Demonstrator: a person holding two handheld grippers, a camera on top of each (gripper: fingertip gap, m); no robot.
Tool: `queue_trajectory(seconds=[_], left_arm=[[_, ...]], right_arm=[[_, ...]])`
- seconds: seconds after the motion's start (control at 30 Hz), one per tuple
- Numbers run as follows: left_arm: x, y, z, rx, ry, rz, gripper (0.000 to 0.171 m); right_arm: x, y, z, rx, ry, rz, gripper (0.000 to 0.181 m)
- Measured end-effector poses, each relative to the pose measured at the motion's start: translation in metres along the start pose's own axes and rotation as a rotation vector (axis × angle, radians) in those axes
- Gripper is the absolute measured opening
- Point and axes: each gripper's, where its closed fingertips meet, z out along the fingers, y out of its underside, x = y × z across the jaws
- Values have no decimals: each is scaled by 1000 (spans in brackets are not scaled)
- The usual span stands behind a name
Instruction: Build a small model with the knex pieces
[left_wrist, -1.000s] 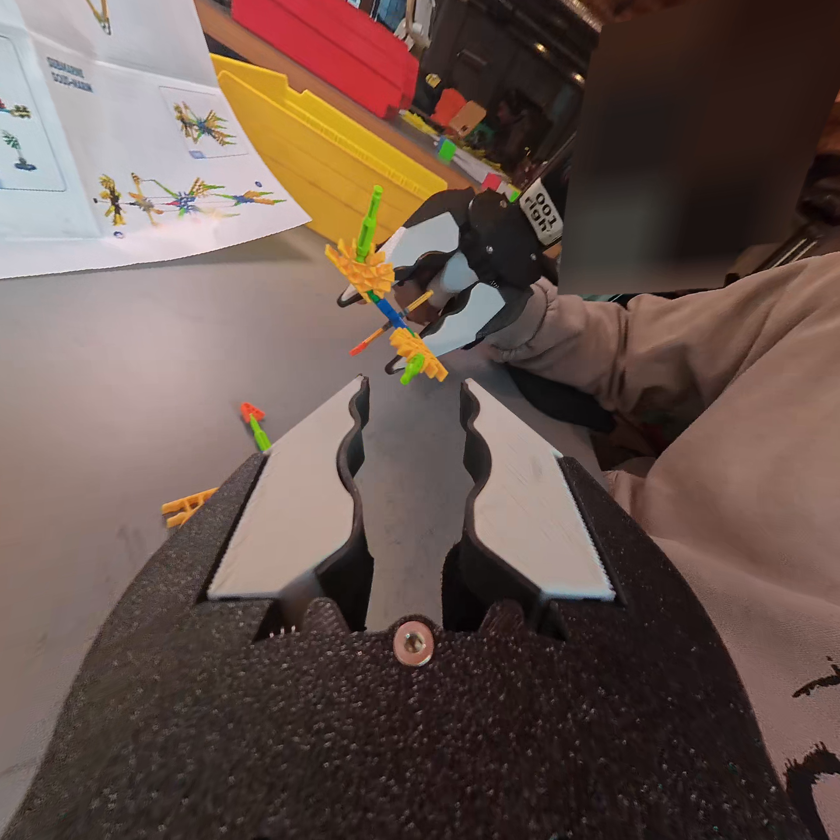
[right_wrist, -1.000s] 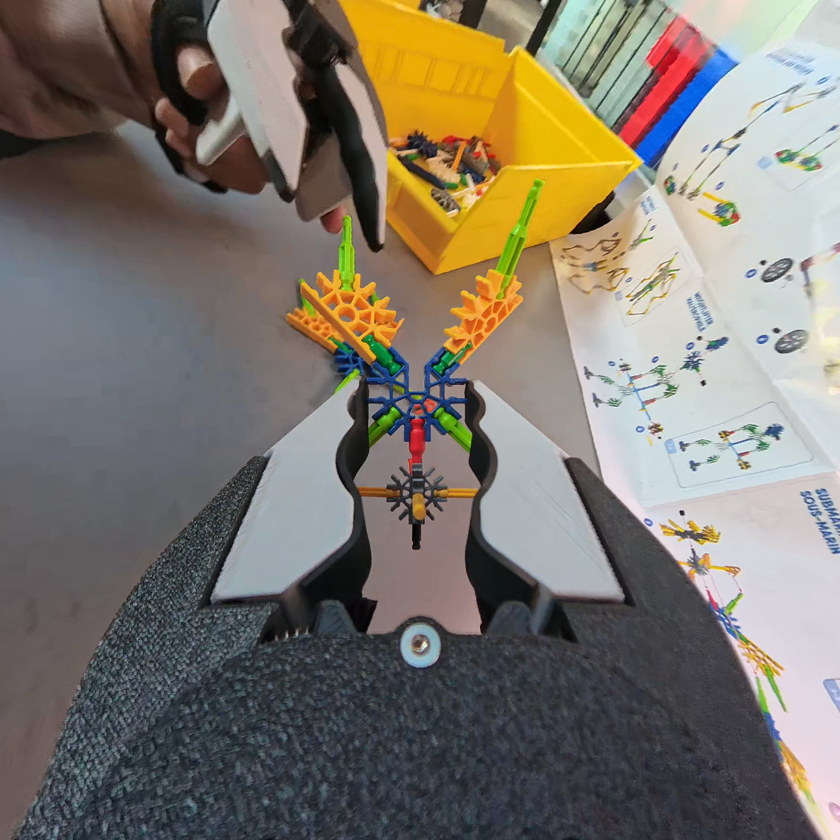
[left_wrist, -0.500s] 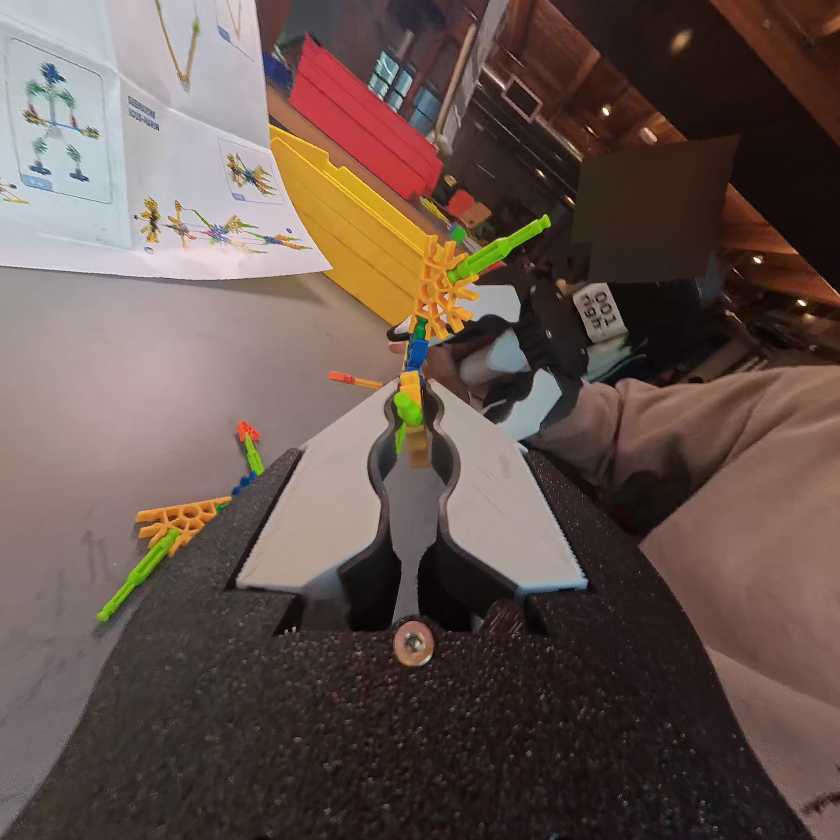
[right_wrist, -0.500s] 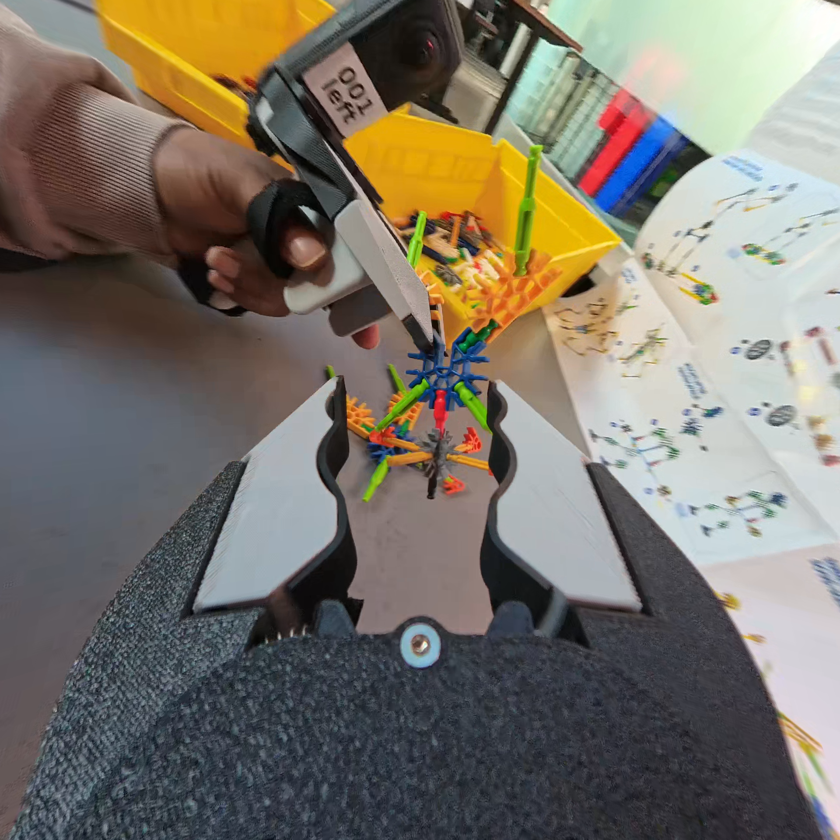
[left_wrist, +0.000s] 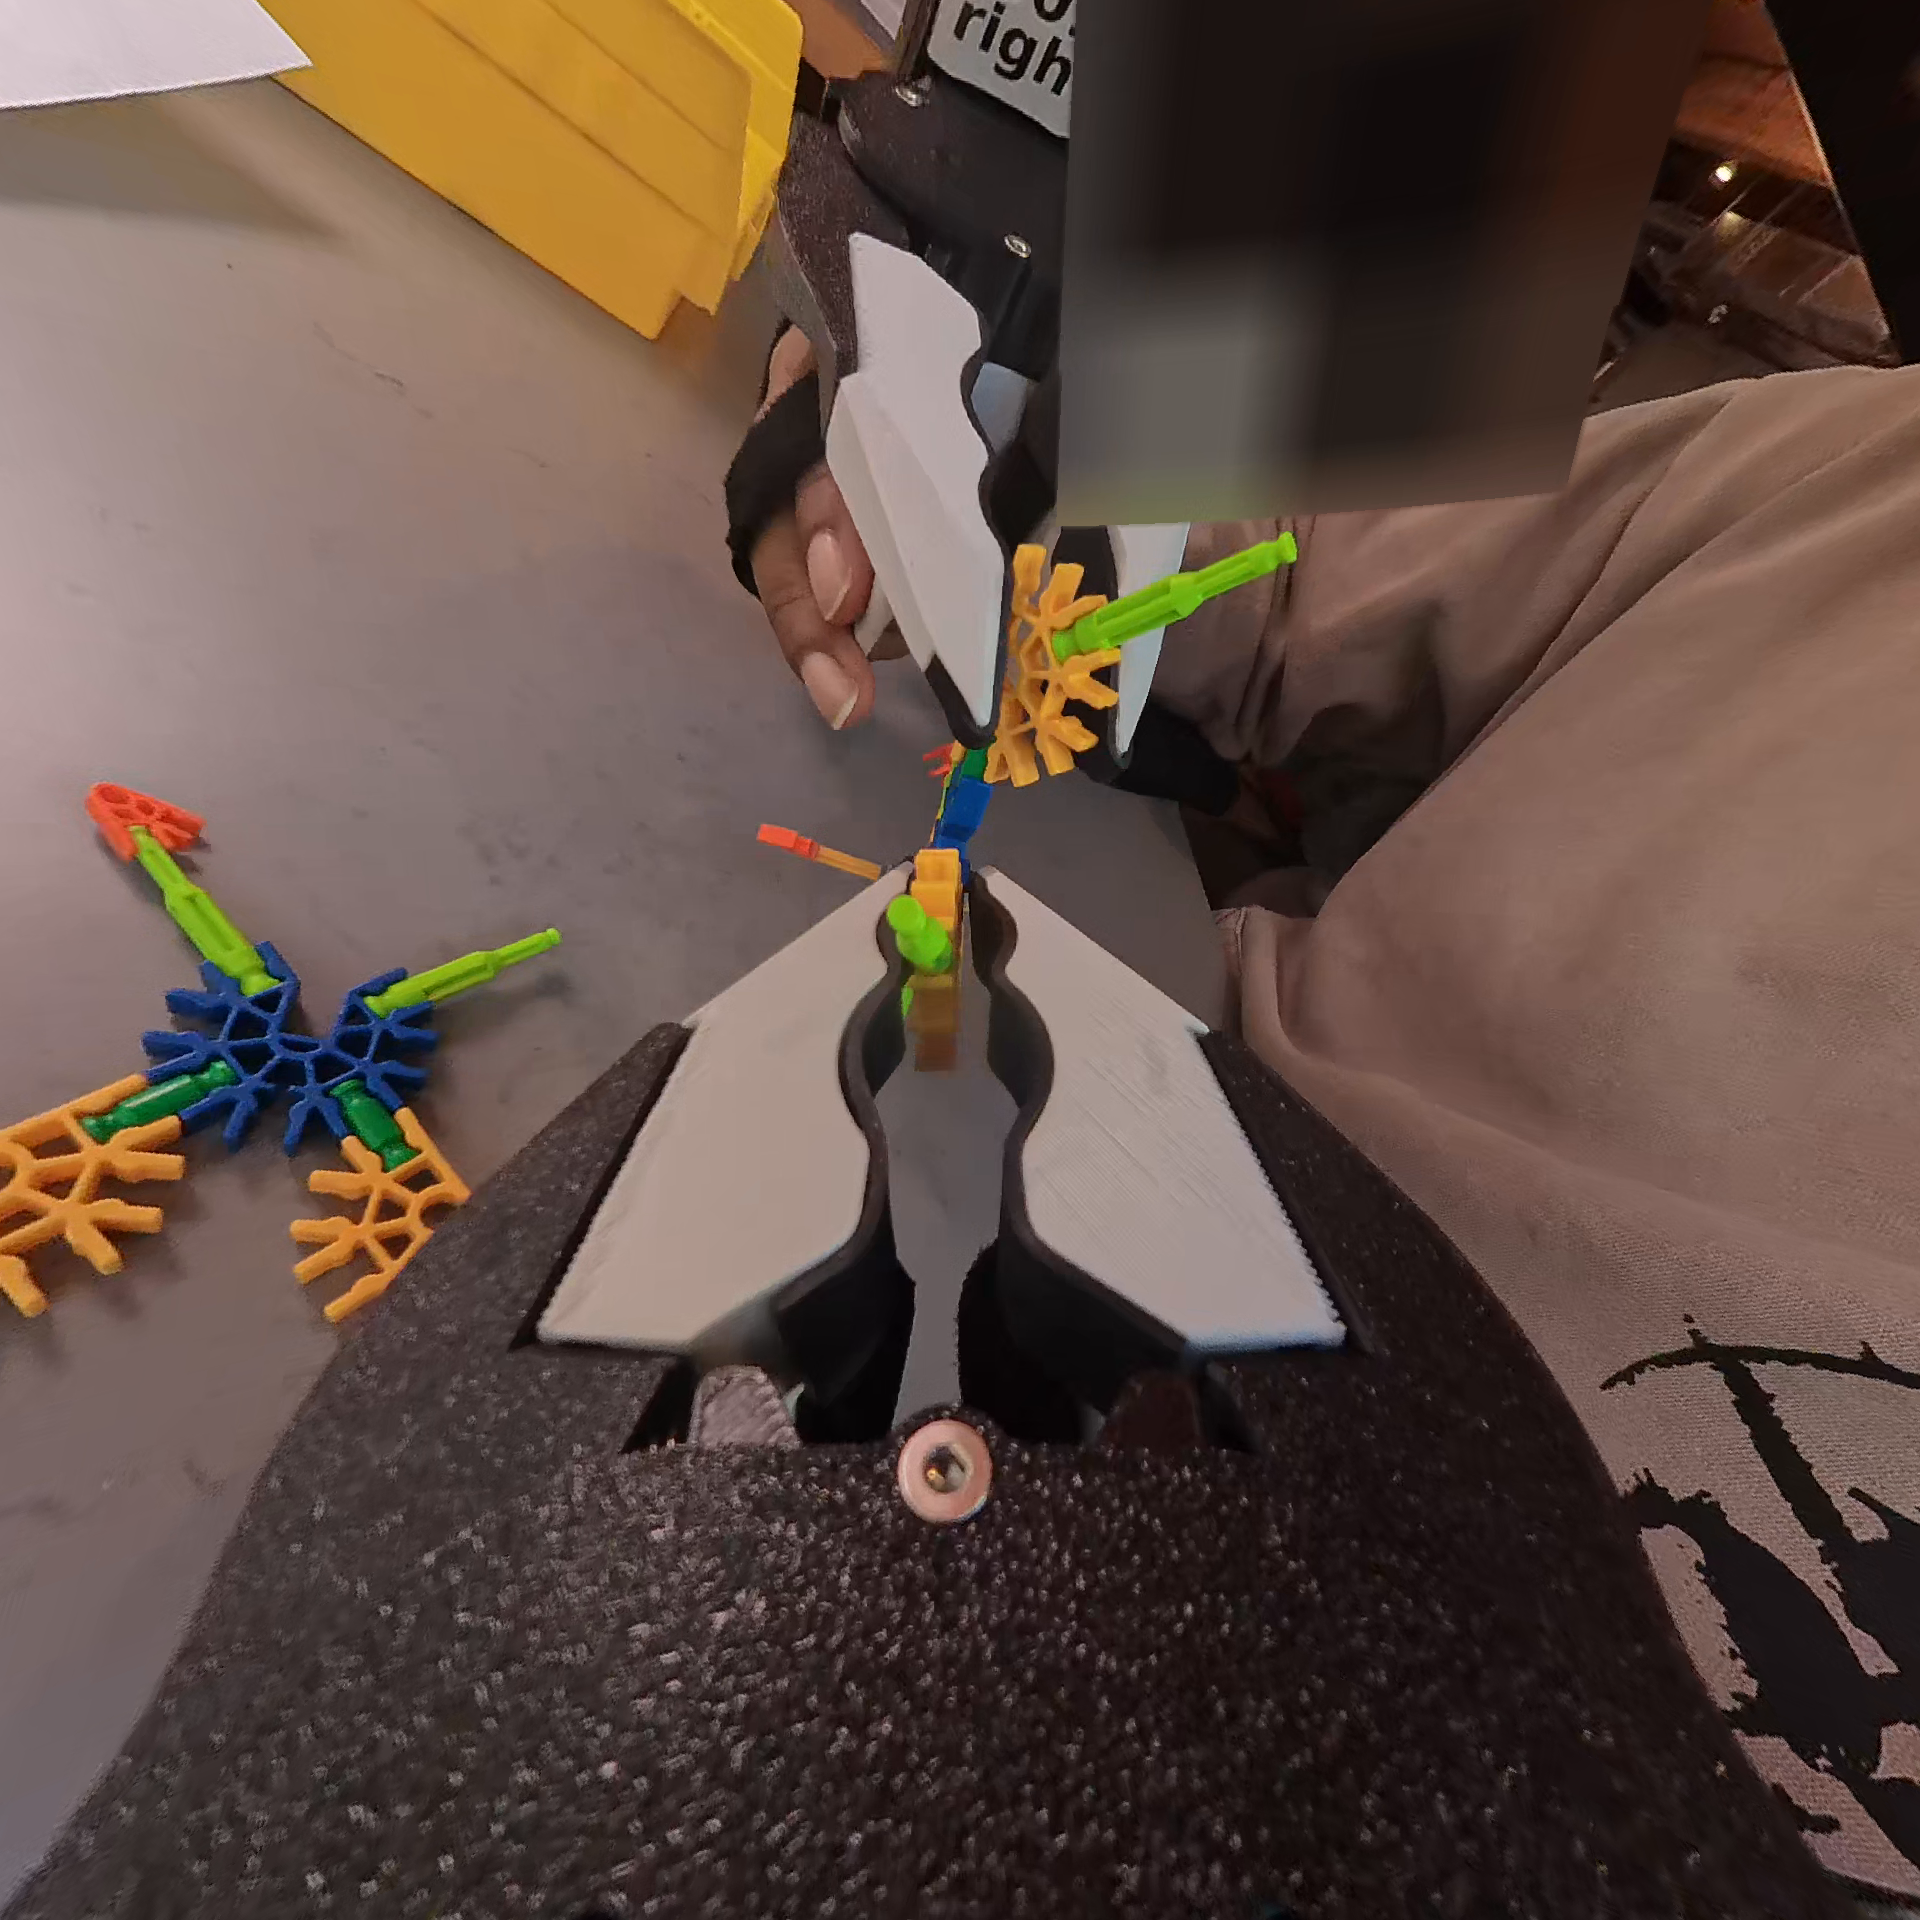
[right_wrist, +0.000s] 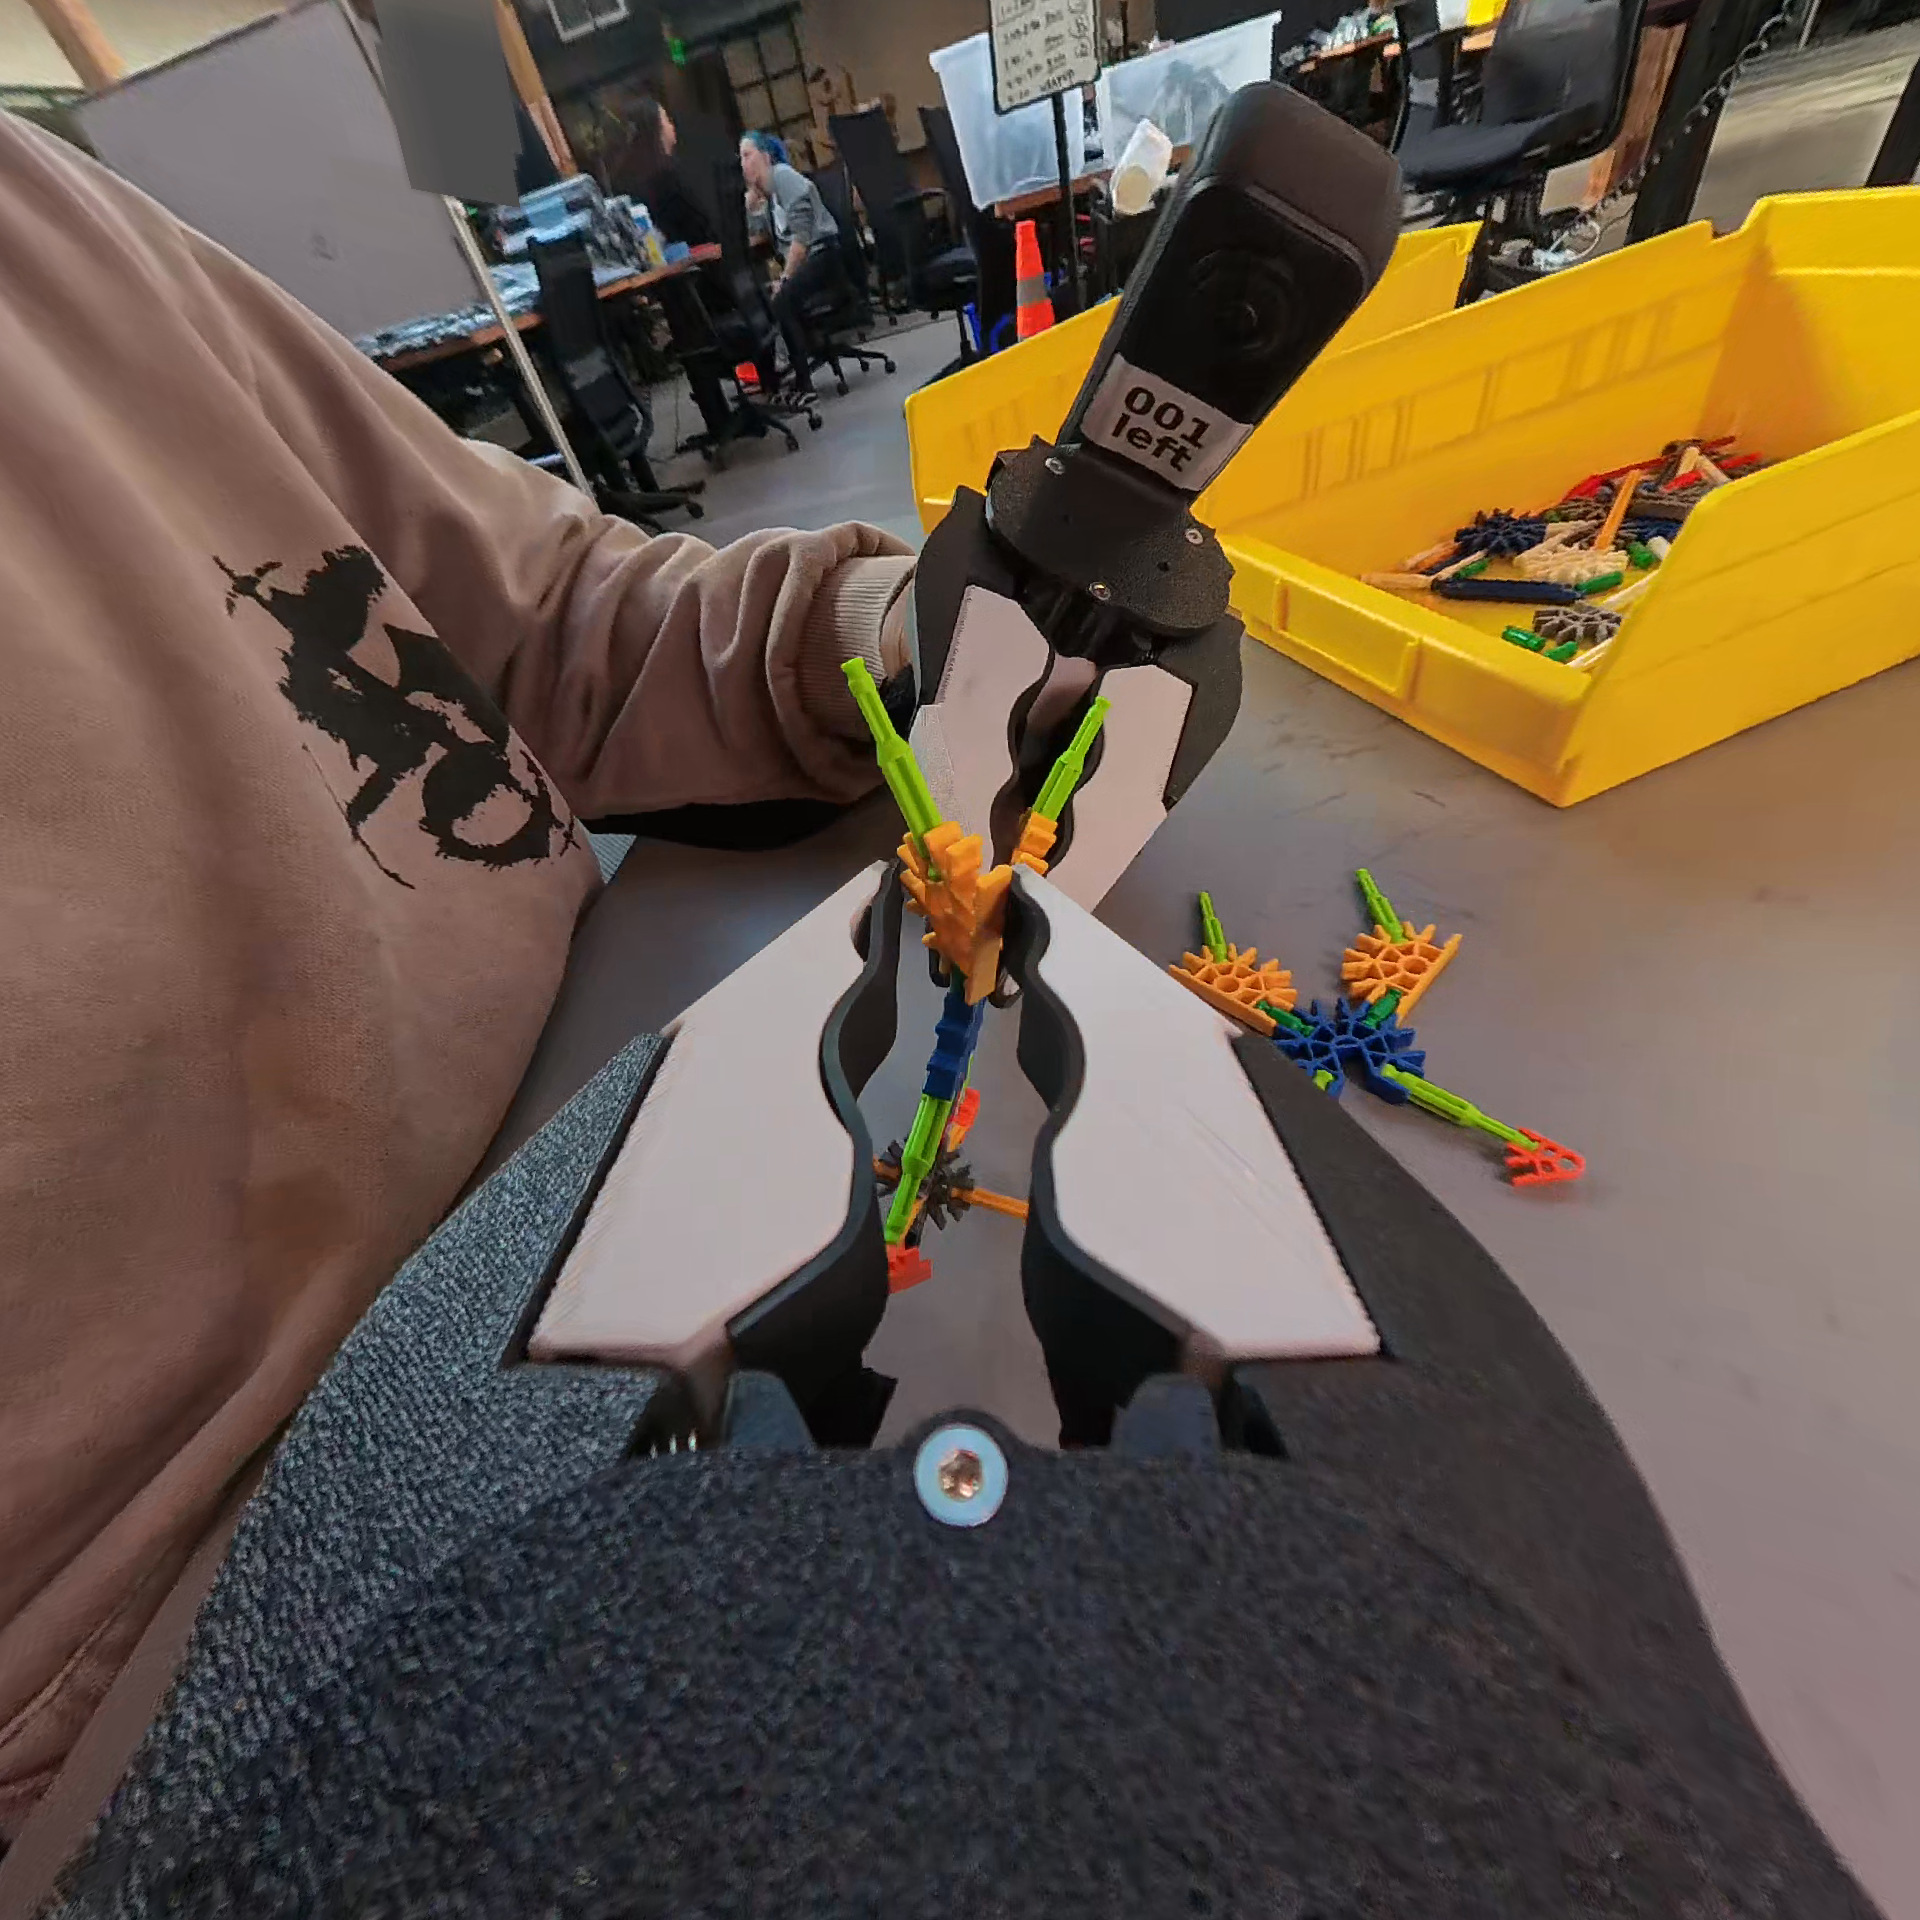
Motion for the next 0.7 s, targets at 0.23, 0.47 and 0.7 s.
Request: queue_trajectory(seconds=[0.23, 0.47, 0.7], left_arm=[[9, -32, -5, 220, 72, -5, 35], [6, -37, 8, 266, 65, -86, 6], [7, -26, 6, 181, 55, -82, 5]], right_arm=[[22, -38, -13, 357, -62, 379, 3], [28, -36, -8, 362, -19, 369, 3], [21, -26, -20, 233, -52, 276, 4]])
